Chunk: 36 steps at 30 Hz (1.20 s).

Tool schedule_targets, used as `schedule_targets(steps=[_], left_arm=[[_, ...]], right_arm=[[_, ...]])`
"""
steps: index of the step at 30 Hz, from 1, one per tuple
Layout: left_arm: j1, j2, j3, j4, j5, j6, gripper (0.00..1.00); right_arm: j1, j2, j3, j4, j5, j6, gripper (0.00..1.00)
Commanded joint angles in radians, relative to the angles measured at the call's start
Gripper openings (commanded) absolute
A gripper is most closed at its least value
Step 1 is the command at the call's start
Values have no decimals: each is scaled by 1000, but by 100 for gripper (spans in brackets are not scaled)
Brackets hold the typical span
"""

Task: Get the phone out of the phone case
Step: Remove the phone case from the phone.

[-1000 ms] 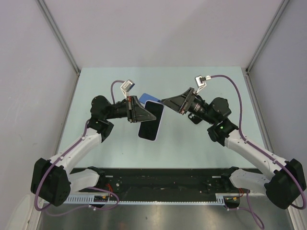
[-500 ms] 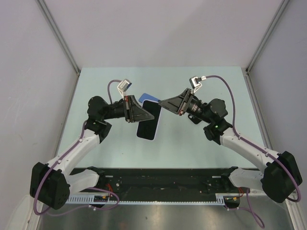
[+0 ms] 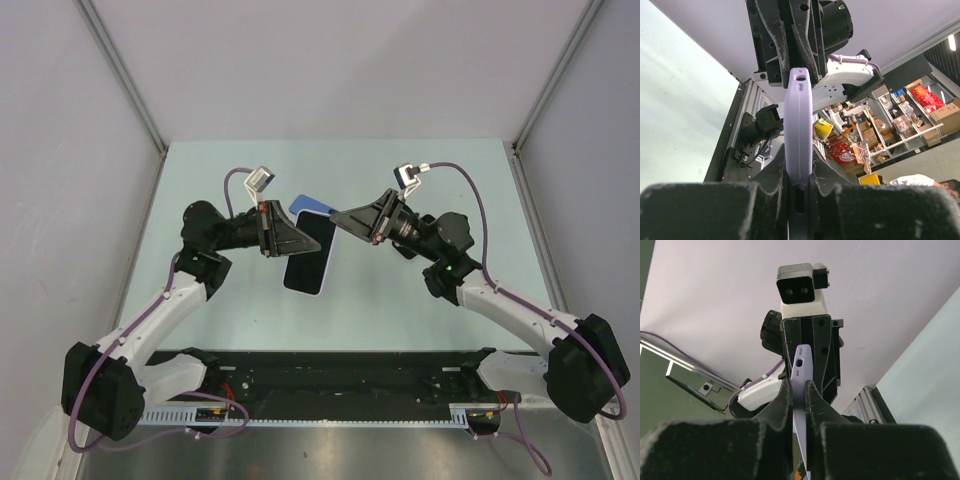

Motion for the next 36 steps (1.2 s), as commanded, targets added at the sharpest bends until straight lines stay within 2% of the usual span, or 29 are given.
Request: schedule_targets(steps=[1, 2, 7, 10, 15, 24, 36], left_arm=[[10, -42, 35, 67, -2, 48, 0], [10, -42, 38, 44, -7, 78, 0], [8, -39, 80, 88, -17, 85, 0], [10, -48, 120, 105, -19, 81, 0], [8, -70, 172, 100, -24, 89, 0], [10, -113, 219, 71, -28, 92, 0], [10, -130, 227, 159, -31, 17, 0]], right_arm=[[8, 34, -49, 200, 15, 168, 0], [15, 63, -52, 287, 24, 247, 0], [75, 158, -58, 372, 115, 403, 0], [94, 241, -70, 491, 144, 503, 0], [117, 412, -73, 772, 190, 661, 0], [131, 468, -73, 780, 201, 669, 0], [135, 502, -66, 805, 210, 693, 0]])
